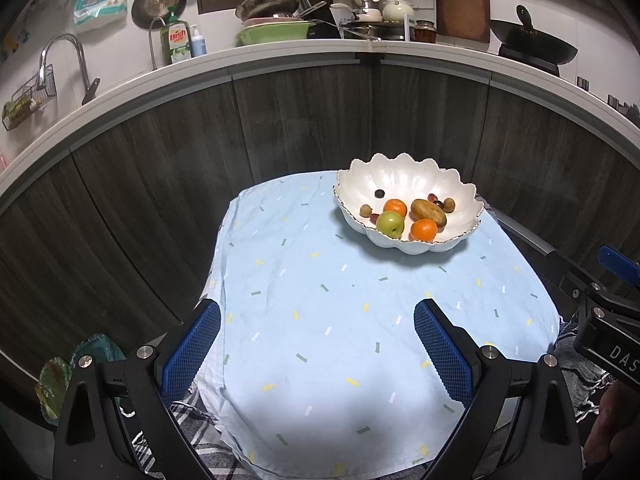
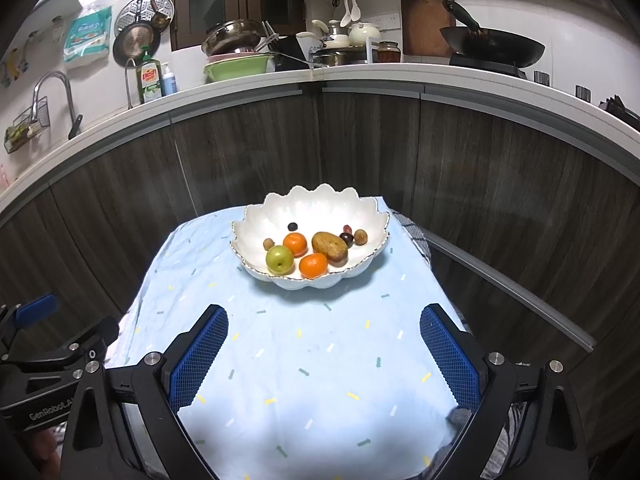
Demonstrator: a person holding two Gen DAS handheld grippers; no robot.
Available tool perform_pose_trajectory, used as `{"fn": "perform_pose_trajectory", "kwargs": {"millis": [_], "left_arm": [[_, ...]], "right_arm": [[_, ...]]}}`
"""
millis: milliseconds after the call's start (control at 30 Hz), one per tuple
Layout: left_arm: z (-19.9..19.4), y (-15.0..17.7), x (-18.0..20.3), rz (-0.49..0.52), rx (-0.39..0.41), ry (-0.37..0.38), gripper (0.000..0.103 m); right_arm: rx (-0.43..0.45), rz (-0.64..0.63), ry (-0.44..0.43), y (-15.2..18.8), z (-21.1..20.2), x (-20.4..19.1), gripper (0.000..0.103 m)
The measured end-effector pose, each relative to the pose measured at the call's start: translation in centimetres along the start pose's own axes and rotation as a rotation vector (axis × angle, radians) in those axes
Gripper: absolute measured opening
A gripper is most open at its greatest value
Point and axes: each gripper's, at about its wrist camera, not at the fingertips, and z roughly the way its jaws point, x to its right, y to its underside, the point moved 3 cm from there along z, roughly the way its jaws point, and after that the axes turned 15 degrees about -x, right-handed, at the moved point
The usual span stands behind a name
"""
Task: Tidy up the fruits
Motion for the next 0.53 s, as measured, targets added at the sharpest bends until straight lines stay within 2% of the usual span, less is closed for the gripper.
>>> {"fn": "perform_pose_trajectory", "kwargs": {"millis": [533], "left_arm": [[0.34, 0.12, 0.20, 0.004, -0.022, 0.013, 0.099]], "right_arm": [[-0.018, 0.011, -0.007, 0.04, 0.50, 0.27, 0.098]]}}
